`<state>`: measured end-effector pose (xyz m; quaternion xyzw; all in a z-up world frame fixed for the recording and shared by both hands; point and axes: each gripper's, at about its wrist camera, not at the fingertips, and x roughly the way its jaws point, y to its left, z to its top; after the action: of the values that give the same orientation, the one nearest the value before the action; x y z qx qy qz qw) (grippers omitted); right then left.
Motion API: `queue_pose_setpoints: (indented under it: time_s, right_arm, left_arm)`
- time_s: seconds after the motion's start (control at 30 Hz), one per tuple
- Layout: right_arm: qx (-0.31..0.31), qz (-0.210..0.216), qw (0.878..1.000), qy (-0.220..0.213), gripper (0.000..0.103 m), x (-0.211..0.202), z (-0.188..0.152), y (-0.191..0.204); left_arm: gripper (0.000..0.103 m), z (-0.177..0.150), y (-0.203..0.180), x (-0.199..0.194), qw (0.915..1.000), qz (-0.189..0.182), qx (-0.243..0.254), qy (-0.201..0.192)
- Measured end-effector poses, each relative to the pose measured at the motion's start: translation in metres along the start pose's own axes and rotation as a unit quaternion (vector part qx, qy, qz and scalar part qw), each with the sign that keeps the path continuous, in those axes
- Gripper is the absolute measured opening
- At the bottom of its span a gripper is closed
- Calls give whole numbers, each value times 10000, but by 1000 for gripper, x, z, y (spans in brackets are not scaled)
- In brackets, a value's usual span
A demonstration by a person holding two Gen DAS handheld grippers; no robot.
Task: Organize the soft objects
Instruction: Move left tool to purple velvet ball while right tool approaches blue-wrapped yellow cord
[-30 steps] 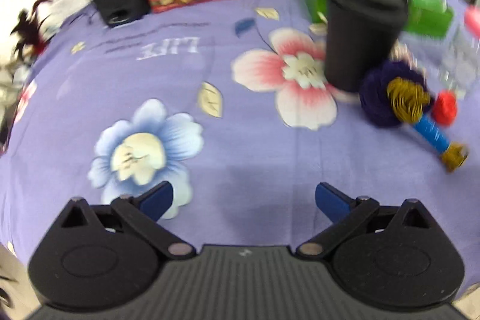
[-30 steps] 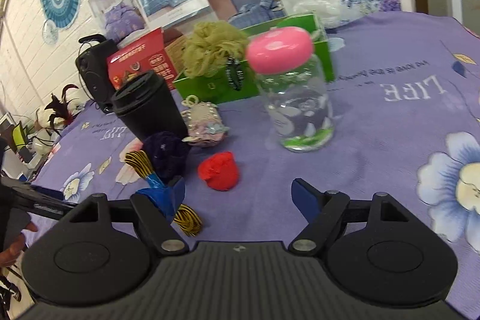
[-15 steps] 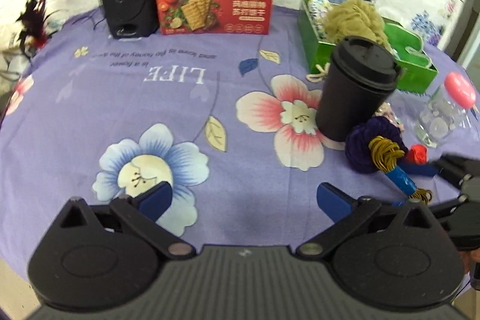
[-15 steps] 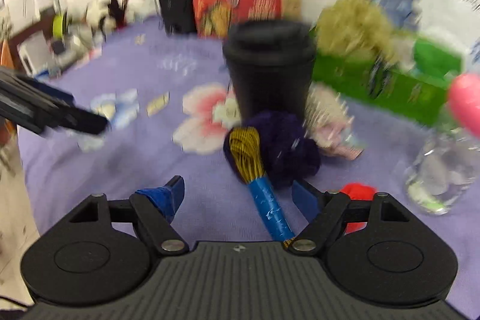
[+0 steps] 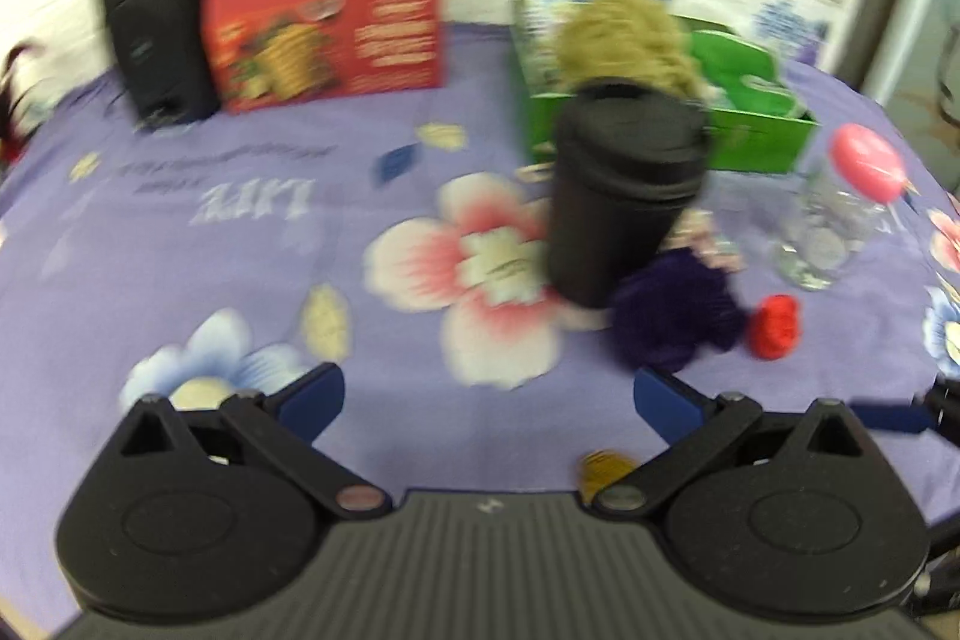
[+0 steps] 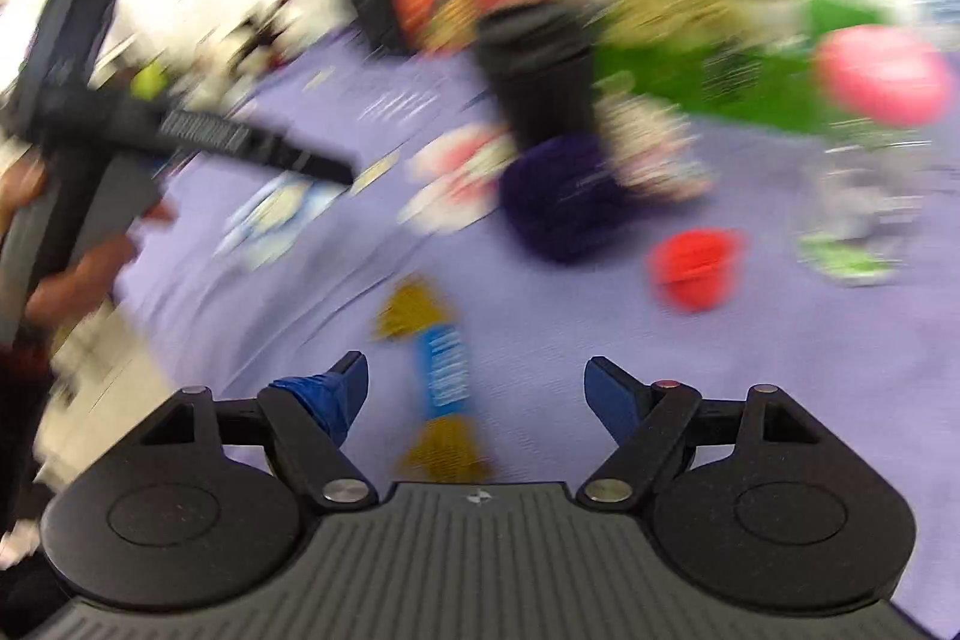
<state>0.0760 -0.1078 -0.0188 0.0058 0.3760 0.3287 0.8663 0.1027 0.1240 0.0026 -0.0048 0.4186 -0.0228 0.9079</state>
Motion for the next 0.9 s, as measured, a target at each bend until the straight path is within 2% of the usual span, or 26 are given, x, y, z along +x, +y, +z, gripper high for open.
queue_pose_setpoints:
  time_s: [0.07,0.1,0.23,0.3,0.4,0.47,0.5,0.57,0.63,0.7,0.8,0.83,0.9]
  right_arm:
    - [93,-191,9995,-216,66,-5,-1,-5]
    - [9,-159,9998,-125,66,-3,-2,-2]
    - [-839,-10,9961,282,66,22,-8,27]
    - [-1221,-32,9921,289,66,32,-8,42]
    - [-1731,-402,9837,271,66,56,-2,60]
    - [-2017,-755,9750,542,66,73,-3,66]
    - [-2014,-737,9752,542,66,75,-3,63]
    - [-1610,-885,9815,532,66,64,-2,45]
    - [-1108,-1379,9833,437,67,49,-5,18]
    - [-544,-1901,9796,372,67,28,-9,-18]
    - [88,-2557,9667,52,67,-17,-14,-57]
    - [221,-2681,9631,-118,67,-33,-15,-63]
    - [267,-2661,9631,-288,67,-51,-12,-66]
  left_arm:
    - [102,9,-13,5,9999,-26,121,-49]
    - [102,13,-17,6,9998,-11,179,-61]
    - [102,21,-16,2,9990,238,326,-194]
    - [102,19,-8,-1,9989,323,282,-211]
    - [102,13,8,-1,9992,370,48,-121]
    - [102,9,16,1,9993,349,-81,-47]
    - [102,7,18,2,9993,345,-126,-24]
    - [102,5,19,4,9994,344,-105,5]
    - [102,4,15,5,9996,290,-15,2]
    - [102,3,7,6,9998,147,161,8]
    - [102,3,-12,9,9992,-75,401,-39]
    - [102,3,-19,11,9987,-162,473,-43]
    - [102,4,-36,17,9977,-284,614,11]
